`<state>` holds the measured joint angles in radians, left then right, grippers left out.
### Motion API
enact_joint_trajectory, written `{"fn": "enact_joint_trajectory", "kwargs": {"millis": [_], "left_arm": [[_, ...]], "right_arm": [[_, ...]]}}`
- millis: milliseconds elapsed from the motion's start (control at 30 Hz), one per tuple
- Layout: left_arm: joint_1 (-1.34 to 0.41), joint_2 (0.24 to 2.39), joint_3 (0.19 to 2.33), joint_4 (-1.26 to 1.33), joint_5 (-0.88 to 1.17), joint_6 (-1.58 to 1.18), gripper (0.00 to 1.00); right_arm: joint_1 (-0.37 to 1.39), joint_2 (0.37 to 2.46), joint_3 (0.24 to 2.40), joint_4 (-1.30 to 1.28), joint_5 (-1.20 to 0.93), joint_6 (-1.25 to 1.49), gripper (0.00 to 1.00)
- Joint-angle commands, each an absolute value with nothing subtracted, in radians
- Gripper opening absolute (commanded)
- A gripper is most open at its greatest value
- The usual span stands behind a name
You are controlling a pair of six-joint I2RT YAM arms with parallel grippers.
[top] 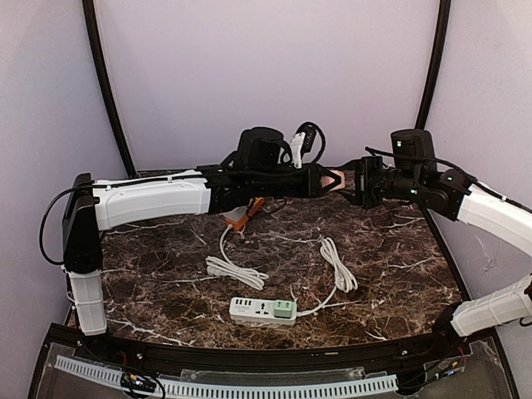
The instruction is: Insert the plug
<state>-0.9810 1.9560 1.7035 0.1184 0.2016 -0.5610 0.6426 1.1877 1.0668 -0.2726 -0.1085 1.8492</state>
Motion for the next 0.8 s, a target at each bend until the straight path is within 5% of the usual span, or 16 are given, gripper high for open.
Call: {"fn": "enact_joint_trajectory", "kwargs": {"millis": [0, 267, 767], "left_arm": [[-0.977, 1.911, 1.699, 0.104, 0.202, -0.535, 0.01], [-0.974, 1.838, 1.689, -0.075, 0.226, -0.305, 0.01], [-0.965, 1.585, 1.536, -0.451, 0.159, 0.229, 0.01]], "right_arm": [[0.651, 1.184, 1.075, -0.252, -0.111, 1.797, 0.59], [0.611, 1.155, 1.044, -0.305, -0.141, 1.641, 0.97], [0.496, 1.1, 1.043, -0.531, -0.05, 1.148, 0.99]]}}
